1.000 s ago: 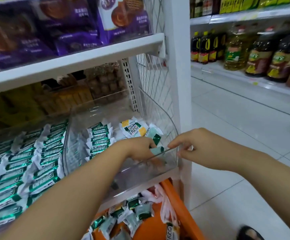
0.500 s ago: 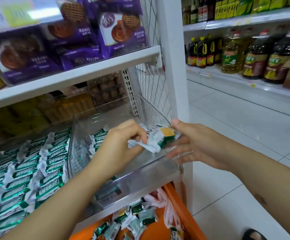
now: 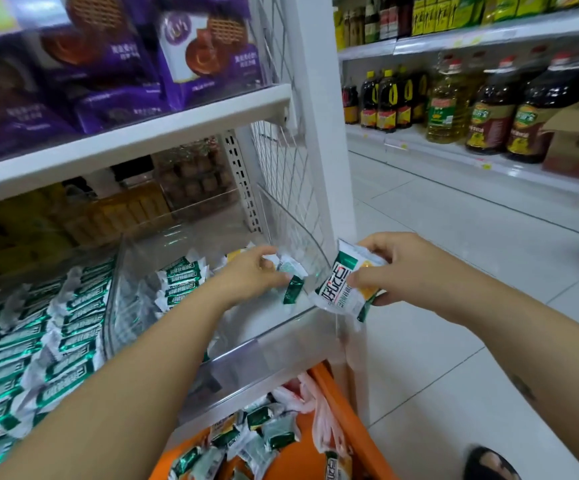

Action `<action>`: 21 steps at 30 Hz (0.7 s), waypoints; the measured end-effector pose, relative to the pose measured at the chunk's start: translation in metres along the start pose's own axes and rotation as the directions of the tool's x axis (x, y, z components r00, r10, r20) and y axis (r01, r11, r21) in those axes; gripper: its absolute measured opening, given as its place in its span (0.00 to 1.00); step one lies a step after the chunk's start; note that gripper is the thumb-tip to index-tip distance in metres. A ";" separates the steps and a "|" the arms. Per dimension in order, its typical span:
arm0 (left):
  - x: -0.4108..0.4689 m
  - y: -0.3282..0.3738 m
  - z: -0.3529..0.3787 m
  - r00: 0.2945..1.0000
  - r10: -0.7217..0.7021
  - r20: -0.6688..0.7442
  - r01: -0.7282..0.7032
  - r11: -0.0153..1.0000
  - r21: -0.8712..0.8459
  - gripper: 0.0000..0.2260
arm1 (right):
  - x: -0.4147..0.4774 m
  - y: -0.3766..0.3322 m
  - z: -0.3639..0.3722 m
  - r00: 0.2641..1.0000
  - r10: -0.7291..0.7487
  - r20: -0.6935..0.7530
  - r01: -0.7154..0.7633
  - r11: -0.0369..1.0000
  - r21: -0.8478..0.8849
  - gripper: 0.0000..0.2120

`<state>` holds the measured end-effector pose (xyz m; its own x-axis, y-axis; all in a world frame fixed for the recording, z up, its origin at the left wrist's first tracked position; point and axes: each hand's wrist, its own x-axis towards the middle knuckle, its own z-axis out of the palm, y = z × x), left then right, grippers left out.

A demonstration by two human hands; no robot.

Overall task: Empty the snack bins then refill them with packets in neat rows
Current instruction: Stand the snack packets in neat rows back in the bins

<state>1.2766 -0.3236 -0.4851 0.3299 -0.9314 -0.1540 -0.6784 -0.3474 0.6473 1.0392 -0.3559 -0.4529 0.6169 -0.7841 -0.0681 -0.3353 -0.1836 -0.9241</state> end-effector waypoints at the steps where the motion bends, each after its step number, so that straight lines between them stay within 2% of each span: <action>1: 0.006 0.003 0.006 0.999 0.016 0.037 -0.019 0.996 0.093 0.29 | 0.001 0.000 0.000 1.000 -0.008 -0.004 0.008 1.000 -0.002 0.07; 4: 0.018 0.005 0.019 0.999 0.040 0.030 -0.046 0.961 0.272 0.26 | 0.002 0.002 -0.002 1.000 -0.024 -0.013 0.024 1.000 -0.012 0.08; 7: 0.019 0.005 0.022 0.994 0.076 -0.077 -0.049 0.951 0.306 0.20 | 0.002 0.004 -0.005 1.000 -0.027 -0.006 0.027 1.000 -0.009 0.08; 9: 0.012 0.008 0.017 0.986 0.090 -0.138 -0.069 0.986 0.153 0.16 | 0.002 0.005 -0.007 0.999 -0.031 0.008 0.031 0.999 -0.012 0.08; 11: -0.001 0.010 0.008 0.991 0.063 -0.118 -0.083 0.983 -0.167 0.14 | 0.002 0.005 -0.009 0.999 -0.041 0.017 0.041 0.999 -0.003 0.09; 14: -0.029 0.015 -0.006 0.998 0.049 -0.031 -0.058 0.838 -0.542 0.14 | 0.000 0.004 -0.009 0.997 -0.062 0.040 0.060 0.997 0.044 0.12; 18: -0.058 0.020 -0.011 0.998 0.056 -0.012 -0.045 0.633 -0.773 0.10 | -0.005 -0.002 -0.001 0.987 -0.111 0.116 0.088 0.979 0.186 0.13; 21: -0.076 0.025 -0.010 0.997 0.064 0.047 0.007 0.520 -0.854 0.21 | -0.010 -0.007 0.008 0.968 -0.170 0.182 0.103 0.939 0.329 0.14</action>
<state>1.2405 -0.2603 -0.4498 0.2550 -0.9557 -0.1470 0.2099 -0.0937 0.9732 1.0405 -0.3420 -0.4487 0.7841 -0.6202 0.0228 -0.0172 -0.0585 -0.9981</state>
